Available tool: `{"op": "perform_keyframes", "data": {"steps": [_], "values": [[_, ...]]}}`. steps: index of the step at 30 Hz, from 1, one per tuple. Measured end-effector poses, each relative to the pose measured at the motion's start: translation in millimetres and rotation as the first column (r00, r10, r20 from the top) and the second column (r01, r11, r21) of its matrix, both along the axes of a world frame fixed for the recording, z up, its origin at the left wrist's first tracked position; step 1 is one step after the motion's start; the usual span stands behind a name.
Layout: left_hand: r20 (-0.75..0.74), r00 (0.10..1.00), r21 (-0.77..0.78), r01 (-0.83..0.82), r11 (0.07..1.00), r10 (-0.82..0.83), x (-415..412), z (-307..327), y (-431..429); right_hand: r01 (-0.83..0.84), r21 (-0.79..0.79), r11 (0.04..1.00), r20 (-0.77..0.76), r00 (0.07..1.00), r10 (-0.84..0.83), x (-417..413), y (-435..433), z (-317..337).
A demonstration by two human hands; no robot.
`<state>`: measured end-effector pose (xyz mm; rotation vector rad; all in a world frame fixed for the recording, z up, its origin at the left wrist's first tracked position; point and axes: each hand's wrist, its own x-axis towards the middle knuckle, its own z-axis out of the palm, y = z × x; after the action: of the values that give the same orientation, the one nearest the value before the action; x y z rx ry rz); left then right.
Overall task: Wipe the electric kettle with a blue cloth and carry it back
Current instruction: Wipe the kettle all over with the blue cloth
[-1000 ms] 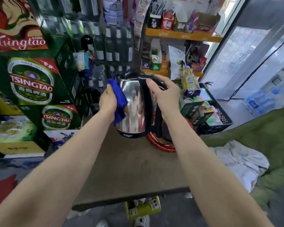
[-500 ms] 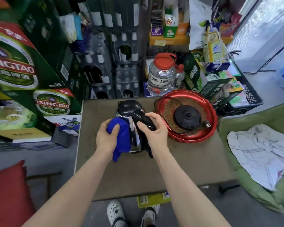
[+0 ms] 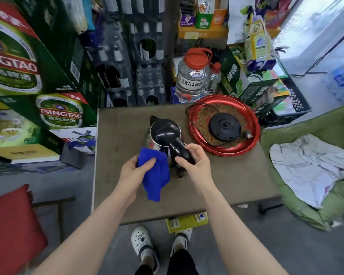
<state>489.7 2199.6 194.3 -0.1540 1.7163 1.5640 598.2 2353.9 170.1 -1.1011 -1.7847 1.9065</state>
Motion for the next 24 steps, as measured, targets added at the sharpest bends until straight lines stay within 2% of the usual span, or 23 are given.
{"op": "perform_keyframes", "data": {"steps": [3,4,5,8,10,12,13,15,17,18,21,24], "values": [[-0.023,0.995,0.038,0.103,0.994,-0.102,12.7,18.0,9.1,0.000,0.271,0.963,0.078,0.997,-0.023,4.5,-5.8,24.4],[-0.033,0.991,0.055,0.132,0.990,-0.130,16.9,23.8,12.5,0.009,0.284,0.959,0.051,0.998,-0.024,6.6,-8.5,35.3],[-0.048,0.986,0.072,0.162,0.984,-0.159,21.1,29.7,17.0,-0.002,0.228,0.974,0.009,1.000,-0.001,9.0,-11.1,43.8],[-0.126,0.963,0.055,0.245,0.968,-0.237,35.1,45.9,35.9,-0.068,-0.099,0.993,-0.090,0.994,0.059,18.7,-22.1,57.9],[-0.230,0.923,-0.048,0.306,0.951,-0.309,43.3,48.8,50.8,-0.021,-0.301,0.954,-0.102,0.995,-0.010,27.1,-19.2,58.5],[-0.399,0.826,-0.218,0.335,0.917,-0.397,48.2,40.0,62.3,0.012,-0.405,0.914,-0.043,0.999,-0.033,35.8,-1.6,58.9],[-0.485,0.778,-0.300,0.282,0.911,-0.400,49.1,34.5,65.5,0.020,-0.426,0.904,0.006,1.000,-0.020,40.1,10.6,56.6],[-0.595,0.746,-0.398,0.049,0.916,-0.298,47.6,27.1,70.4,0.079,-0.430,0.899,0.099,0.994,-0.040,45.3,37.6,47.4],[-0.620,0.756,-0.463,-0.134,0.876,-0.212,41.2,24.2,78.1,0.158,-0.384,0.910,0.131,0.985,-0.116,44.7,64.8,32.6],[-0.606,0.770,-0.499,-0.173,0.849,-0.199,36.5,22.2,84.3,0.154,-0.320,0.935,0.127,0.985,-0.119,41.6,77.4,25.5],[-0.535,0.821,-0.572,-0.179,0.801,-0.199,20.4,10.5,111.3,-0.008,-0.026,1.000,0.092,0.996,0.010,19.4,100.6,7.0],[-0.497,0.856,-0.580,-0.208,0.788,-0.140,13.8,-2.6,130.6,-0.205,0.202,0.958,0.070,0.978,0.194,-13.5,95.1,-11.7]]}}
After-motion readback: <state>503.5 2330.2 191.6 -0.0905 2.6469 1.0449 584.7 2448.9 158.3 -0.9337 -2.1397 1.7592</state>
